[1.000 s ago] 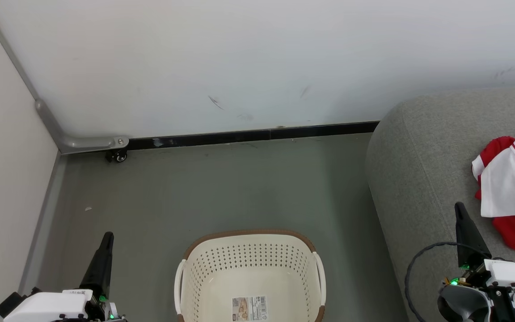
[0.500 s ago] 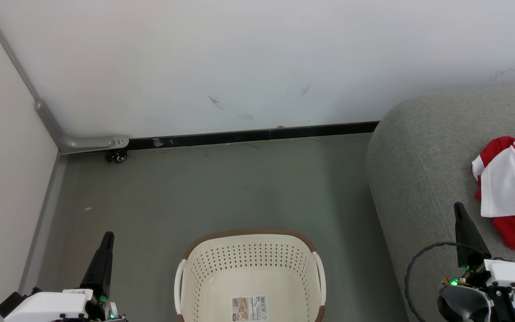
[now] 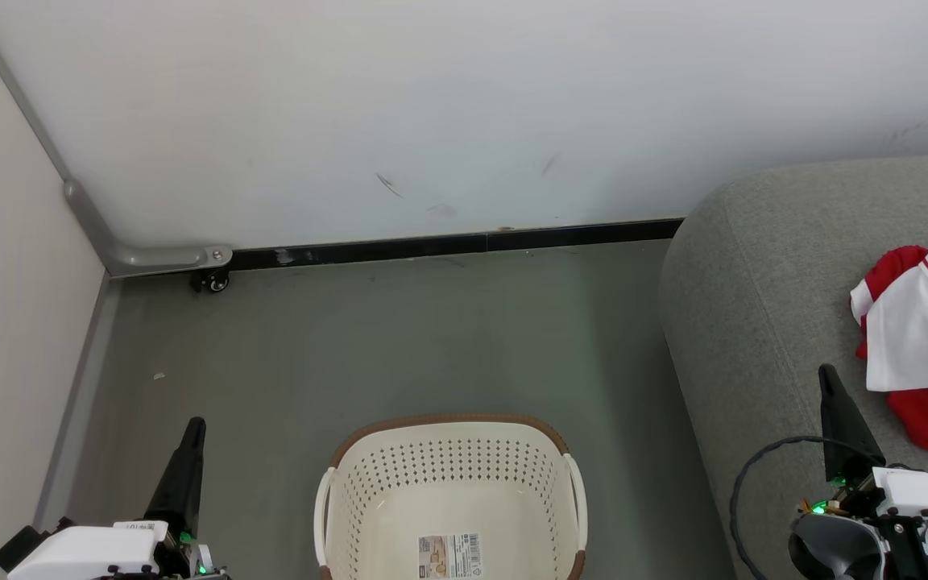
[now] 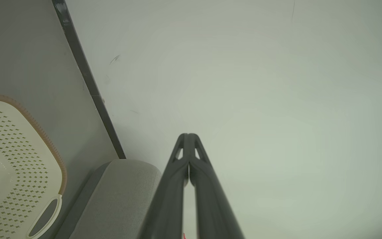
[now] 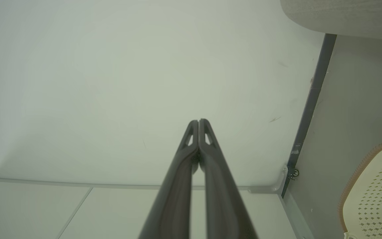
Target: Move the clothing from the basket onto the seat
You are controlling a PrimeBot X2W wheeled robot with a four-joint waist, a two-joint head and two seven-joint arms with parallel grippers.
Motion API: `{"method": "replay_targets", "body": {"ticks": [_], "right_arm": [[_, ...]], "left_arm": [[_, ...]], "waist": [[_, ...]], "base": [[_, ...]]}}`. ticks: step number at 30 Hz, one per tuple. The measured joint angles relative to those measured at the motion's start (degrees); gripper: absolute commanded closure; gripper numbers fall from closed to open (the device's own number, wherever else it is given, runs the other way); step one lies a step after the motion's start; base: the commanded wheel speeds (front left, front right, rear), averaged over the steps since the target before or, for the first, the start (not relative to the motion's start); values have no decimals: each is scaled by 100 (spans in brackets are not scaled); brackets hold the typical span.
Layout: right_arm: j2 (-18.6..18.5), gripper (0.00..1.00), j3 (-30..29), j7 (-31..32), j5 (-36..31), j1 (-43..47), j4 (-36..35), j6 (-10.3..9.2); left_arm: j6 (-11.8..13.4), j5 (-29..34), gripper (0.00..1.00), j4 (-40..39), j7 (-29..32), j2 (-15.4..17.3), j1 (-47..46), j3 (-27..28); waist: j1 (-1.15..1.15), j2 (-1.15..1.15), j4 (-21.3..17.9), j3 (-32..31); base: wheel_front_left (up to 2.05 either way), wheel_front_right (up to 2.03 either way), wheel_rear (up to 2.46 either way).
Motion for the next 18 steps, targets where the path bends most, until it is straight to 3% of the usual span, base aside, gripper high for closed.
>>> {"method": "replay_targets", "body": {"ticks": [18], "right_arm": [[0, 100, -5, 1, 0, 0, 1, -1]], "left_arm": [[0, 0, 100, 13, -1, -1, -4, 1]], "waist": [[0, 0, 0, 0]], "base": [[0, 0, 0]]}}
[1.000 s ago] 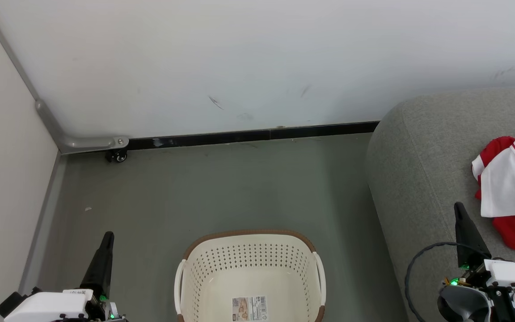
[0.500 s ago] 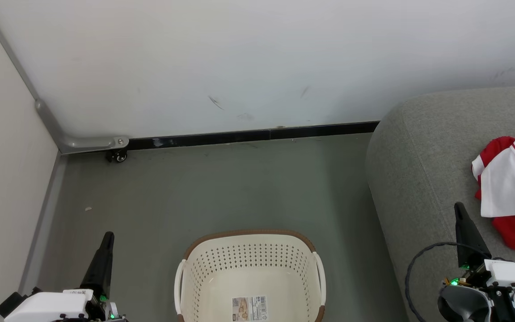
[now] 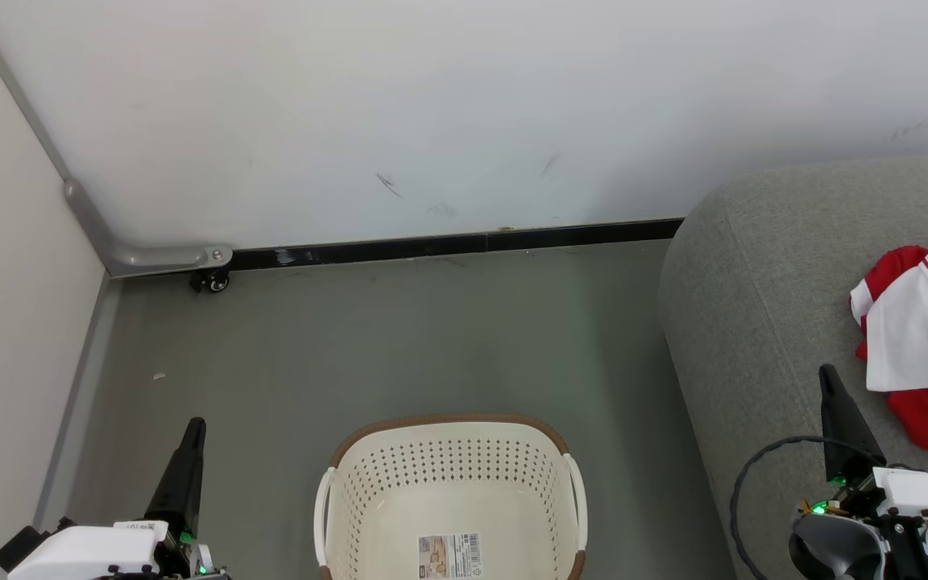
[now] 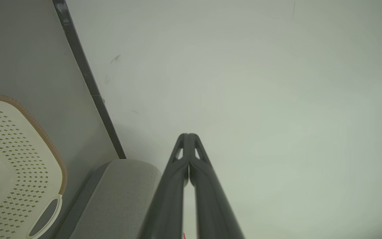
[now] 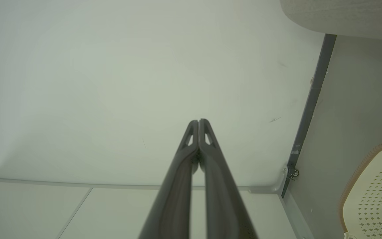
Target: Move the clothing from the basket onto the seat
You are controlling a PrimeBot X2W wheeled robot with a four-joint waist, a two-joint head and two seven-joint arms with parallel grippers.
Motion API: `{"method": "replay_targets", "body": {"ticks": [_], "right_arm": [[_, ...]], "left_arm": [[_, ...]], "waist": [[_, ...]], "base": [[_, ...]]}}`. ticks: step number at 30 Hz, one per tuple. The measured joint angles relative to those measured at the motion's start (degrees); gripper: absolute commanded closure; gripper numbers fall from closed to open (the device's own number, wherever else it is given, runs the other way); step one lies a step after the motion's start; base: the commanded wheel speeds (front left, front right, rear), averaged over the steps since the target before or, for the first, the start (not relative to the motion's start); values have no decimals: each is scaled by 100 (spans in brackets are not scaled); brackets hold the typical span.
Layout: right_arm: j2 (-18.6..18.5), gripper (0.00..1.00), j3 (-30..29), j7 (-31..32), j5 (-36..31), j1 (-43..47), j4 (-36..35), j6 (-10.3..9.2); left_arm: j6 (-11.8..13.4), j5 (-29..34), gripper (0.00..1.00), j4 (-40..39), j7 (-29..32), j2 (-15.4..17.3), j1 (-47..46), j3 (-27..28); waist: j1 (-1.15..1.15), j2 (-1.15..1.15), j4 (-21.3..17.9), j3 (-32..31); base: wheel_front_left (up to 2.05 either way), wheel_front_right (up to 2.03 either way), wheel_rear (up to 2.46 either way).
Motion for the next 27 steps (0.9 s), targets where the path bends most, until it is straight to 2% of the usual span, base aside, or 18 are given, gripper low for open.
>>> {"method": "replay_targets", "body": {"ticks": [27], "right_arm": [[0, 100, -3, 0, -1, 0, 1, 0]], "left_arm": [[-1, 0, 100, 13, 0, -1, -3, 0]], "waist": [[0, 0, 0, 0]], "base": [[0, 0, 0]]}}
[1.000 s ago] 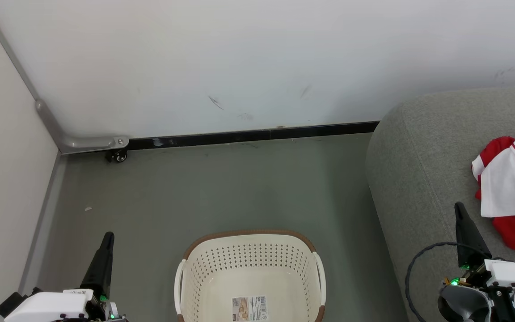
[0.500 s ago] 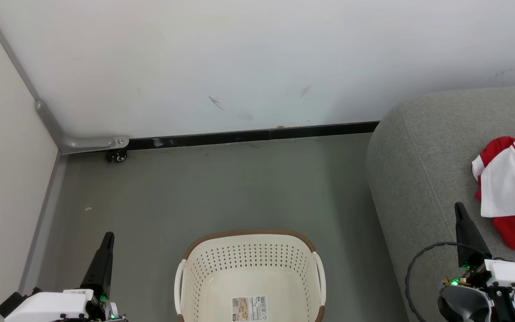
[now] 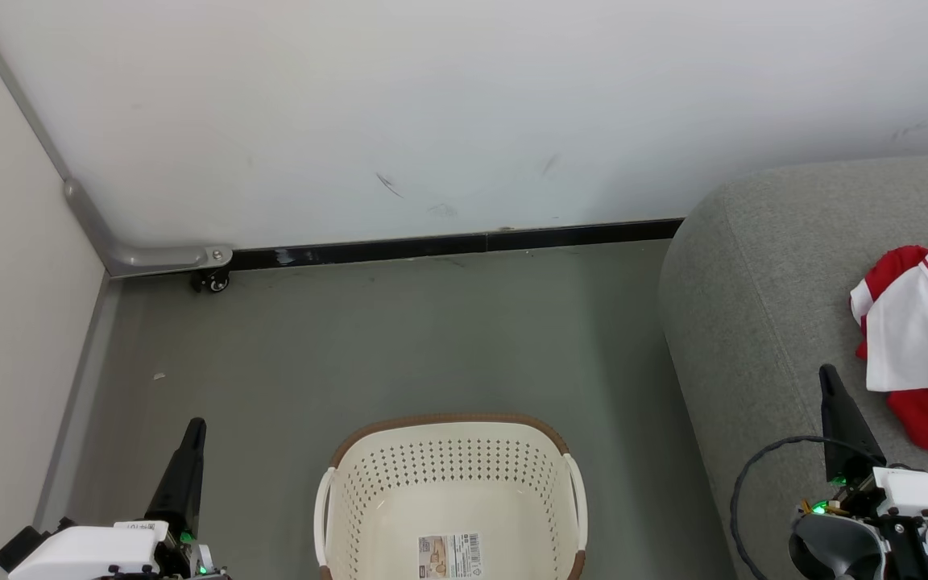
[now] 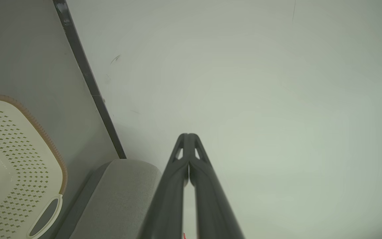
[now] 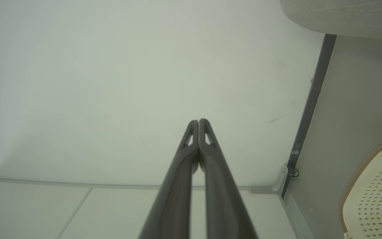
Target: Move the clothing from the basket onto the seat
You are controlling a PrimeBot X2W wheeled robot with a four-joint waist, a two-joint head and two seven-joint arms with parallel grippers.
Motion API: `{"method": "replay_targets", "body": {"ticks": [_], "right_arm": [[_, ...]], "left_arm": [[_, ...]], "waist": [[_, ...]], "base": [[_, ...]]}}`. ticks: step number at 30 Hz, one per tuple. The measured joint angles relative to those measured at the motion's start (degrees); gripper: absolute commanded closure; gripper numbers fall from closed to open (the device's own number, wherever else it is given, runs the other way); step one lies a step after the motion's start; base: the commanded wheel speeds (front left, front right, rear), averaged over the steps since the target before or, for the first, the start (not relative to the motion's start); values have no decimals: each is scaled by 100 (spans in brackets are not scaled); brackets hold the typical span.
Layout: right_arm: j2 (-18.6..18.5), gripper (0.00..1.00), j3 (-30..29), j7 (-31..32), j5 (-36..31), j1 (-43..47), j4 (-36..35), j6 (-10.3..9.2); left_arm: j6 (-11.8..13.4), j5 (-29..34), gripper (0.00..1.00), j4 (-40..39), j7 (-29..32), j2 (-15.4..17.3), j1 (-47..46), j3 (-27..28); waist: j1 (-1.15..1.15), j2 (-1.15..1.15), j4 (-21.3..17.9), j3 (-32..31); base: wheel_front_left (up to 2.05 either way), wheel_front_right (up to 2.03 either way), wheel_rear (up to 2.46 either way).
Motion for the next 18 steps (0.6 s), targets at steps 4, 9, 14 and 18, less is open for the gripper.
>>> {"method": "replay_targets", "body": {"ticks": [4, 9, 14, 18], "right_arm": [[0, 100, -1, 0, 0, 0, 0, 0], [0, 100, -2, 0, 0, 0, 1, 0], [1, 100, -3, 0, 0, 0, 1, 1], [1, 100, -4, 0, 0, 0, 1, 0]], "left_arm": [[0, 0, 100, 1, 0, 0, 0, 0], [0, 0, 100, 1, 0, 0, -1, 0], [-1, 0, 100, 1, 0, 0, -1, 0], [-1, 0, 100, 1, 0, 0, -1, 0]], "waist": [[0, 0, 0, 0], [0, 0, 0, 0], [0, 0, 0, 0], [0, 0, 0, 0]], "base": [[0, 0, 0], [0, 0, 0], [0, 0, 0], [0, 0, 0]]}}
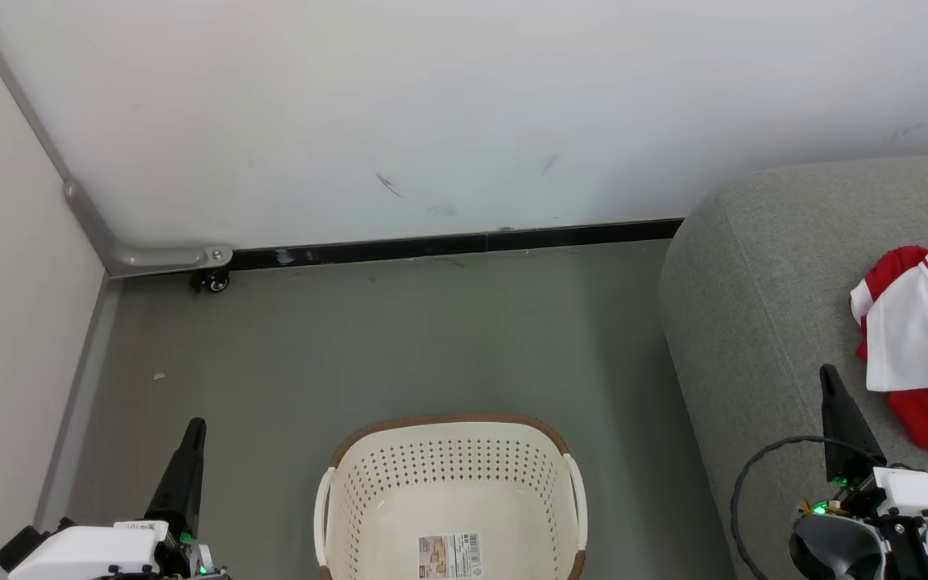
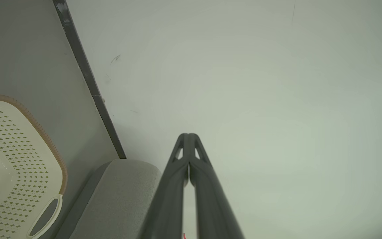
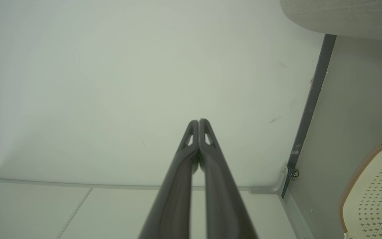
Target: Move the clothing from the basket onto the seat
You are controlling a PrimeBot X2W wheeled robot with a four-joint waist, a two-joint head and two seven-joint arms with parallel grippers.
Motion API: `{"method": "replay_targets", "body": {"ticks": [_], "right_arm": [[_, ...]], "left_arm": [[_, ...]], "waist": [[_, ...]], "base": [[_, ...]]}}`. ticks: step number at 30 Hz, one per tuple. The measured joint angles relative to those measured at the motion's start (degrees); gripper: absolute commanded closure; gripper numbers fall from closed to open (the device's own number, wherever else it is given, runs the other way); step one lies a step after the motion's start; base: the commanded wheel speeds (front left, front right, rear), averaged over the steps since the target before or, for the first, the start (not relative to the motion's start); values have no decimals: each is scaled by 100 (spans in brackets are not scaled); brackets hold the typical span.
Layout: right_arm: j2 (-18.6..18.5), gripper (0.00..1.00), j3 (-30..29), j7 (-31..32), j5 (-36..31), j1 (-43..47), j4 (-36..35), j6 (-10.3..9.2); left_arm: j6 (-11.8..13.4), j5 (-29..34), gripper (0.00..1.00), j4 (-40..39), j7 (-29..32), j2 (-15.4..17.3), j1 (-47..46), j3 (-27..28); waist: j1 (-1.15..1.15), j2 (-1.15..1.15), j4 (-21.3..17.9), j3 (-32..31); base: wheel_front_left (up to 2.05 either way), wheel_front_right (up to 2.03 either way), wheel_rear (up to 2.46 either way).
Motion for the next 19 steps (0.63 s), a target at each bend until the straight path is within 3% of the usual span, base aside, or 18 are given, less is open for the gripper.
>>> {"method": "replay_targets", "body": {"ticks": [19], "right_arm": [[0, 100, -7, 1, 0, 0, 1, 0]], "left_arm": [[-9, 0, 100, -1, 1, 0, -1, 0]], "waist": [[0, 0, 0, 1]], "base": [[0, 0, 0]]}}
